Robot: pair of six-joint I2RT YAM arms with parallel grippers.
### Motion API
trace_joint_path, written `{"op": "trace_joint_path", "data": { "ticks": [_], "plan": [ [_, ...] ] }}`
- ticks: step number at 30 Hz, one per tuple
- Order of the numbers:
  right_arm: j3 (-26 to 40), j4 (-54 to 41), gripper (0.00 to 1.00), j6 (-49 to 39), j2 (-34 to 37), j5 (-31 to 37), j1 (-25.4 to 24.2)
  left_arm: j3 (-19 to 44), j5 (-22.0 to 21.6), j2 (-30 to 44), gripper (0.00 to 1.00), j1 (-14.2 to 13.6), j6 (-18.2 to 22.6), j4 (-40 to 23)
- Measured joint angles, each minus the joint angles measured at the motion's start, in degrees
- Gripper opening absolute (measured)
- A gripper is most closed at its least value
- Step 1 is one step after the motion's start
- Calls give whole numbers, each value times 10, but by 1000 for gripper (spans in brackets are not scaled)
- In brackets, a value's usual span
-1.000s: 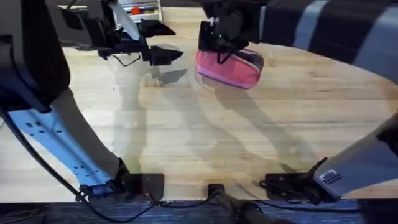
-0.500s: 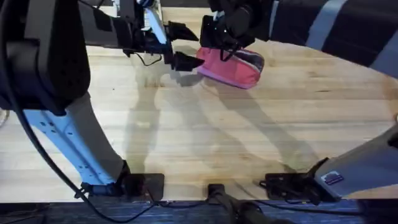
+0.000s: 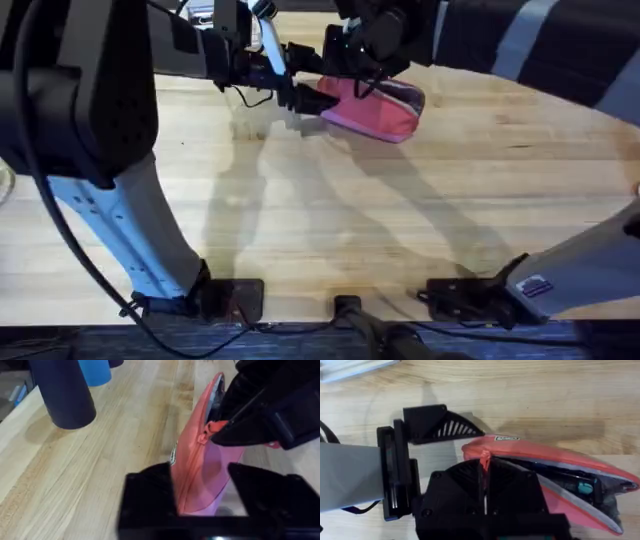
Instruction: Unzip the bag, pick up the pens from the table one at a time and place them inside, then zip the bag closed.
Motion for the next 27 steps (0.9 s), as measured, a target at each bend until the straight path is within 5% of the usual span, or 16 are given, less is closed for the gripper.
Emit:
{"op": "trace_joint_path", "data": {
  "ticks": [2, 5, 6, 15, 27],
  "plan": [
    [0, 0, 32, 0, 0, 0, 0, 0, 0, 0, 526, 0, 0, 3],
    [0, -3, 32, -2, 0, -1, 0, 0, -6, 0, 111, 0, 0, 8],
    [0, -6, 32, -6, 0, -1, 0, 0, -7, 0, 64, 0, 2, 8],
    [0, -65, 32, -28, 0, -3, -17, 0, -10, 0, 44, -1, 2, 8],
    [-1, -124, 32, -53, -9, -26, -110, 0, -10, 0, 43, -3, 2, 9]
  ]
}}
